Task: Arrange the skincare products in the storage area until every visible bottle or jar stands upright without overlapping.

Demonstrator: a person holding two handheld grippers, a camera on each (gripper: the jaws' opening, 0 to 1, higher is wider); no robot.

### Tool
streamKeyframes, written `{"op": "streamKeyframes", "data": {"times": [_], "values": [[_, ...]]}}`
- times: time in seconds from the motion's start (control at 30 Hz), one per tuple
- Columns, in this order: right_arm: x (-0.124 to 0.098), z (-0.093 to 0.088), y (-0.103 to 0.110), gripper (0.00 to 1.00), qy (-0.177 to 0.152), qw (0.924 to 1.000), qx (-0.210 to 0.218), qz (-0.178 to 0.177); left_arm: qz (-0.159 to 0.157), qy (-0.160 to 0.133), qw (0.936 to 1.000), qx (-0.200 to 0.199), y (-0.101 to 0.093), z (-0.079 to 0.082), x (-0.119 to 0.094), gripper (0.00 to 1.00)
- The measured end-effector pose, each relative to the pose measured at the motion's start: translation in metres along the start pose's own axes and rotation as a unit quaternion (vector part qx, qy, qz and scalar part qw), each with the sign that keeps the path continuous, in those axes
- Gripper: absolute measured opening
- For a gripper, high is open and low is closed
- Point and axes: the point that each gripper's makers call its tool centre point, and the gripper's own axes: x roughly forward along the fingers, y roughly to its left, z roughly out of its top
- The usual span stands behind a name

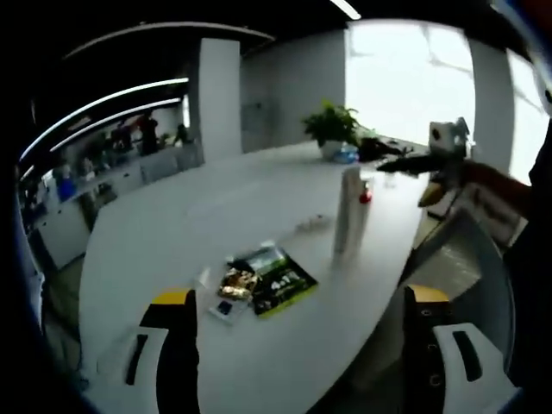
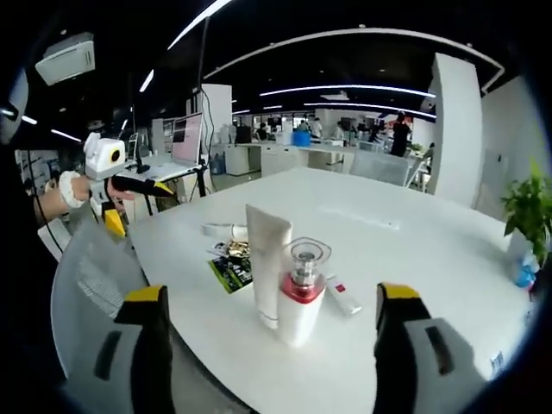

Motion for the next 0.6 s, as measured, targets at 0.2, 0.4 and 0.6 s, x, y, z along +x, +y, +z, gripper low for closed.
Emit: {"op": "streamKeyframes", "data": {"times": [0.2,0.4,0.6], "values": [[-0.004,-0.001,-0.002,1.0,-0.004,0.9999,-0.01,-0.007,0.024,0.008,0.9997,0.004,0.017,-0.005,-0.001,0.97],[0.0,-0.005,-0.006,0.96,0.009,0.9999,-0.003,-0.006,0.044,0.013,0.9989,-0.007,0.035,-0.009,0.0,0.97],[0.004,-0.007,-0.014,0.84,0.014,0.9998,-0.002,-0.011,0.035,0.036,0.9987,0.013,0.047,-0.009,0.008,0.97]]}}
